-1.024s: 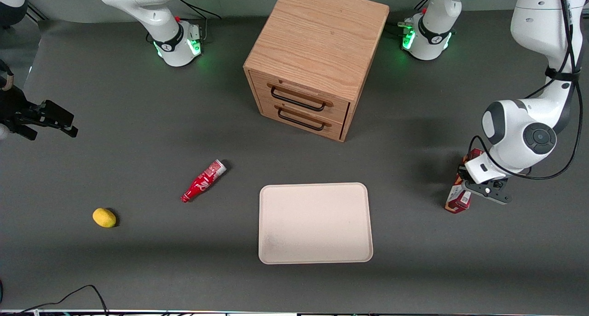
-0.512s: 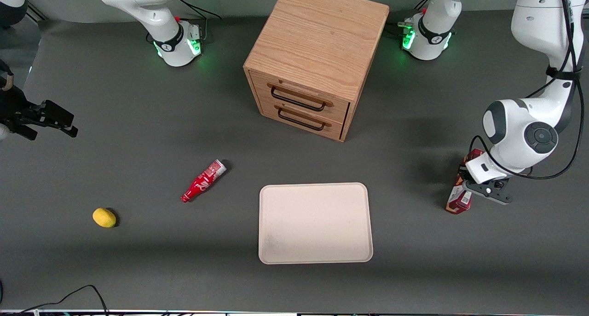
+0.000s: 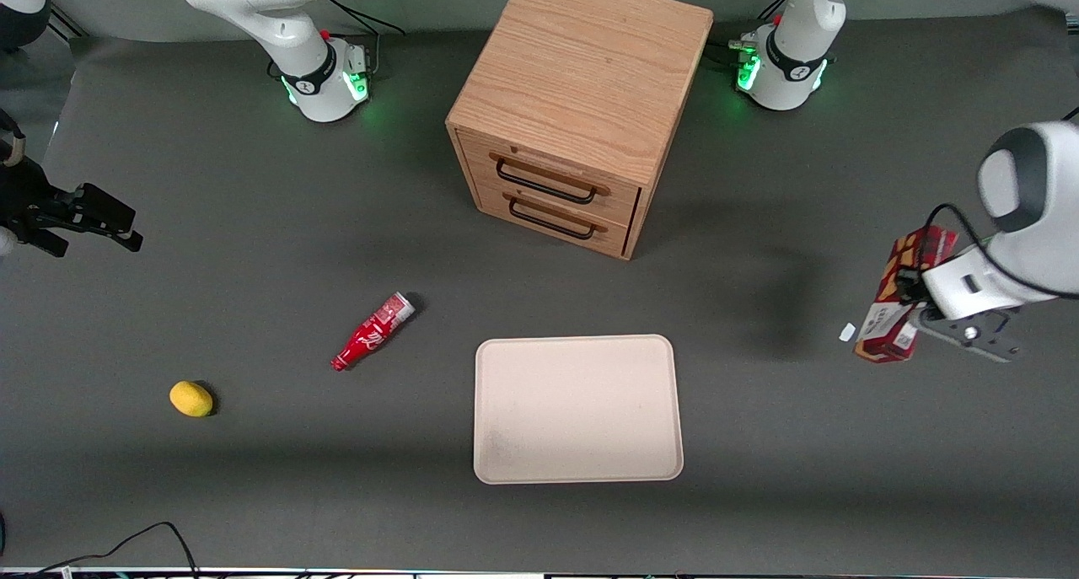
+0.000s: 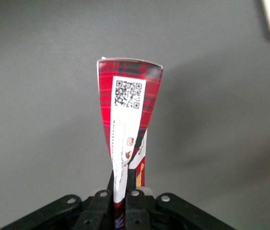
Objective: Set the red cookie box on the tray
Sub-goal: 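Lift the red cookie box upright with the left gripper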
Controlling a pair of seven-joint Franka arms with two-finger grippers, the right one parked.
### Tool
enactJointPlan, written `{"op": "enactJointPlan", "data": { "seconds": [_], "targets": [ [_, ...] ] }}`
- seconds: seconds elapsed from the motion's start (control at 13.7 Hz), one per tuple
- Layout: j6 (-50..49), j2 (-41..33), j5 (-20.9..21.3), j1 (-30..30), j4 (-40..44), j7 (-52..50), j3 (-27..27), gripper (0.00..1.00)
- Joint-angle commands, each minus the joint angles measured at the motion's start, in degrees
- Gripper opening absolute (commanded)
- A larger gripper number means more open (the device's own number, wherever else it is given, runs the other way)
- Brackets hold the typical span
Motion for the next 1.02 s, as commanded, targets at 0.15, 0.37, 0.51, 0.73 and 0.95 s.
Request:
{"op": "enactJointPlan", "data": {
  "seconds": [0.15, 0.37, 0.51, 0.73, 0.95],
  "targets": [
    [-16.0, 1.3, -0.2, -0.5, 14.6, -2.2, 0.1, 0.00],
    [-16.1, 1.6, -0.3, -1.4, 16.8, -8.7, -2.9, 0.00],
    [-16.1, 2.5, -0.2, -2.5, 19.4, -16.4, -6.2, 0.00],
    [-15.1, 7.6, -0.2, -3.3, 24.7, -28.8, -13.7, 0.00],
    [-11.1, 15.3, 0.4, -8.0, 33.6, -37.5, -15.9, 0.00]
  ]
}}
